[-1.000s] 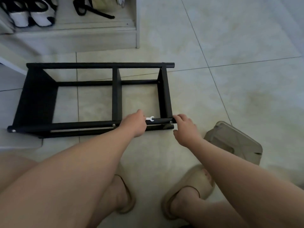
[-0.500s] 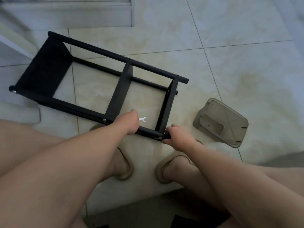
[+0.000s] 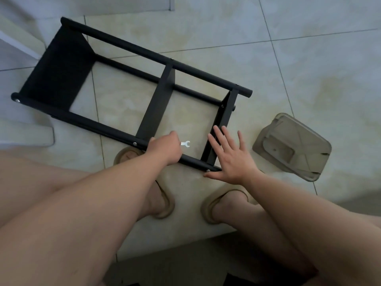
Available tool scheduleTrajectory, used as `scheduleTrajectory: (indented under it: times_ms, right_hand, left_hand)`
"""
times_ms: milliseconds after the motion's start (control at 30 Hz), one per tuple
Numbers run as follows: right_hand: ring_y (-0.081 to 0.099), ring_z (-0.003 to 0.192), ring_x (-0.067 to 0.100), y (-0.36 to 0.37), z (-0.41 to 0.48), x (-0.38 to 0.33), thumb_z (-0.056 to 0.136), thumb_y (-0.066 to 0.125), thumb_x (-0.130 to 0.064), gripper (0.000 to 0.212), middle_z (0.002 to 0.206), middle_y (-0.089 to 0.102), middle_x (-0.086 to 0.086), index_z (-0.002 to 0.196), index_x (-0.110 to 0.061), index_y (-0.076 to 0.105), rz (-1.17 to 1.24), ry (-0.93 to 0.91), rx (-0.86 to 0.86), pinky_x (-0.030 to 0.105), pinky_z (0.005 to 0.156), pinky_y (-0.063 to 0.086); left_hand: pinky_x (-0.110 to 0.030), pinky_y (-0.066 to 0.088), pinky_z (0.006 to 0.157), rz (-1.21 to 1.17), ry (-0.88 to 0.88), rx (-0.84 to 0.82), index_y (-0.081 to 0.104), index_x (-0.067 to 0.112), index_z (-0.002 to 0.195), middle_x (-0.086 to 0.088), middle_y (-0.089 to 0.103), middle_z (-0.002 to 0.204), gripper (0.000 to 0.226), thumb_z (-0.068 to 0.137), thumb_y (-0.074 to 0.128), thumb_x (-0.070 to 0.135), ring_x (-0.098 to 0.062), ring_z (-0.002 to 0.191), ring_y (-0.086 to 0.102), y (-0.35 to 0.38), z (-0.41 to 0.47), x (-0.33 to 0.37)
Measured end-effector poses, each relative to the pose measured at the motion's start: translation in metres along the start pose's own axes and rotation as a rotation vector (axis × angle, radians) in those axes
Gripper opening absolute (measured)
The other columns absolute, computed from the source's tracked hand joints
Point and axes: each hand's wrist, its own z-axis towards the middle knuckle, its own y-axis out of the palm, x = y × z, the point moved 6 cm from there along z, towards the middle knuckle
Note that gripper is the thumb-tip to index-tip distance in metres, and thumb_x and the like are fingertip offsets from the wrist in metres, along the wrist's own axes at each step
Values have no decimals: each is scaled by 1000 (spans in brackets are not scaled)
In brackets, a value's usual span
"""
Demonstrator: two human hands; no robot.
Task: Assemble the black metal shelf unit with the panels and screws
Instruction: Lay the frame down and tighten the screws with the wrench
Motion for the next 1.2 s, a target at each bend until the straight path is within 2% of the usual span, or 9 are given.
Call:
scheduleTrajectory:
  times_ms: [100,333,467,567,767,867,1067,1133,1200]
  right_hand:
    - [-21,154,30,6,4,-2,77,18,-95,120,166,-22,10,161,-13,-8,58,-9,49,58,122,-12]
    - [-12,155,33,13,5,-2,82,32,-86,114,168,-8,13,162,-9,5,178,-41,162,61,123,1]
    - [-9,155,34,15,7,-2,82,38,-83,112,169,-1,15,161,-8,12,213,-53,213,63,123,4]
    - [-7,155,34,16,6,-1,82,42,-82,111,169,4,16,161,-7,17,226,-53,249,64,122,7]
    - [-3,156,35,16,7,-2,81,45,-81,110,168,7,17,160,-7,21,262,-56,284,63,122,10]
    - [1,156,37,15,7,-1,81,46,-80,110,168,9,17,159,-6,24,278,-54,299,64,121,13]
    - [5,155,39,14,7,-2,81,48,-80,109,168,12,18,158,-6,27,280,-59,317,64,120,16]
    - [6,155,40,14,7,-2,81,47,-80,108,167,12,19,158,-5,28,279,-60,323,65,120,17]
    - [7,155,40,14,6,-2,81,46,-79,108,167,13,19,157,-5,28,278,-59,328,65,119,18]
  left_hand:
    - [-39,36,89,21,3,-43,49,19,109,-1,63,95,16,99,36,19,-25,86,56,2,7,0]
    - [-29,46,76,-117,79,-251,66,24,93,-1,68,97,12,97,55,25,-22,92,63,7,26,13]
    - [-22,50,75,-307,150,-360,76,18,91,6,73,78,8,93,69,20,-9,74,64,12,35,26]
    - [-11,48,60,-411,138,-402,75,15,88,5,71,69,6,90,71,11,-1,57,61,15,41,28]
    - [-11,46,54,-437,148,-445,71,20,80,5,66,64,12,86,73,10,-3,53,58,20,43,36]
    - [-15,47,58,-461,141,-473,71,20,80,5,66,68,12,86,71,10,-5,59,59,24,42,43]
    - [-31,52,85,-650,37,-533,71,21,85,8,70,72,8,89,70,14,-11,75,63,27,37,49]
    - [-31,53,86,-689,4,-558,69,18,90,5,73,83,6,91,66,13,-10,78,69,27,36,51]
    - [-29,55,82,-776,-43,-560,65,13,92,3,76,78,6,92,60,10,-9,75,73,28,36,52]
